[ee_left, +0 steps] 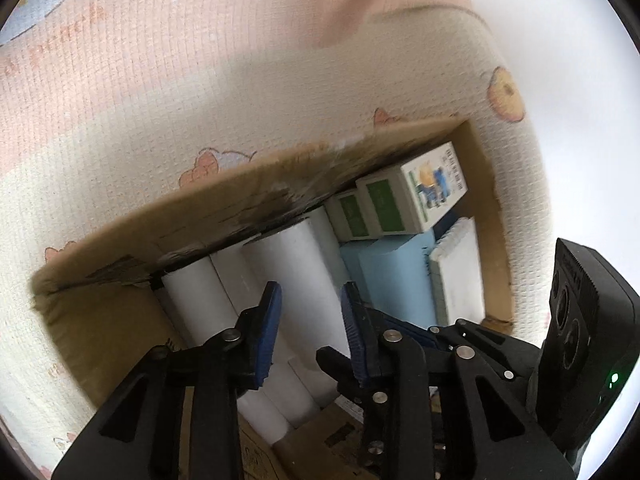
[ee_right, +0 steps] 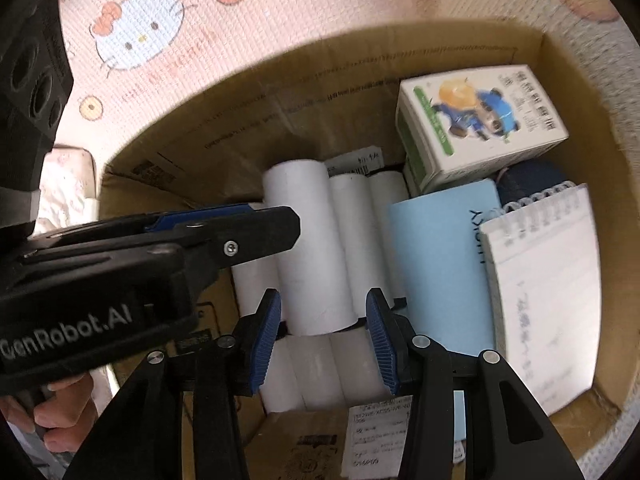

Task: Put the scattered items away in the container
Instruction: 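Open both grippers and lift them away from the box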

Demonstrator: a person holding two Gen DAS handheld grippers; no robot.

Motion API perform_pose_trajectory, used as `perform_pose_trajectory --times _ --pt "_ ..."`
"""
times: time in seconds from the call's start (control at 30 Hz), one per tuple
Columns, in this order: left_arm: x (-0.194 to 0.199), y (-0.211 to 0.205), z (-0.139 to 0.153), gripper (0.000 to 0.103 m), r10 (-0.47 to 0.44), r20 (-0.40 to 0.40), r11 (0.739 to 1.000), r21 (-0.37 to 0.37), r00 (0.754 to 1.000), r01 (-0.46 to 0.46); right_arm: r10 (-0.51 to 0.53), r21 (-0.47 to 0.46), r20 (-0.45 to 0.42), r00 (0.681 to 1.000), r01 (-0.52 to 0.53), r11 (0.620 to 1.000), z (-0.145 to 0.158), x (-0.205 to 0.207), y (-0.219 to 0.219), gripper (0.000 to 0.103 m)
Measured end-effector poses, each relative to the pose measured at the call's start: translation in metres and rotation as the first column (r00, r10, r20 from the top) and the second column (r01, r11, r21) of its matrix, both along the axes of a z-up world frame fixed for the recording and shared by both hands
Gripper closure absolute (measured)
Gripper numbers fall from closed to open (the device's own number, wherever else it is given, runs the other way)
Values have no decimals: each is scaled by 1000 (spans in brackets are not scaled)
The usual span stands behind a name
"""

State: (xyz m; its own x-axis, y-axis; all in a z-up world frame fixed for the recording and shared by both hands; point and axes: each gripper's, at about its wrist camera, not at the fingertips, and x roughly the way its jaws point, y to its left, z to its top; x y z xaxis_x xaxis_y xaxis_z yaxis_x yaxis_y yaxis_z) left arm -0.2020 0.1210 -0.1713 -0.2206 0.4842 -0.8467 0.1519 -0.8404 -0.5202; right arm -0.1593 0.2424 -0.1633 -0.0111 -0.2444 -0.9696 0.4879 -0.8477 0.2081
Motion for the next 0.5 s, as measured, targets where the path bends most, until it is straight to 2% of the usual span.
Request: perform_pose_trajectory --times 0.13,0.23,0.33,0.4,0.5 --pt "10 -10 17 57 -1 -56 1000 18 998 2 -24 6 -30 999 24 1000 20 13 -1 61" --pt "20 -15 31 48 -2 -119 1000 -21 993 -1 -25 15 -57 998 25 1000 35 27 -5 57" --pt "30 -20 38 47 7 -196 995 -94 981 -26 -20 32 -101 995 24 999 48 44 -10 55" --pt "33 -22 44 47 15 -218 994 -103 976 -38 -21 26 -114 993 24 999 53 61 -15 55" --pt "34 -23 49 47 10 -232 996 -85 973 -30 -15 17 -126 992 17 1000 62 59 -17 54"
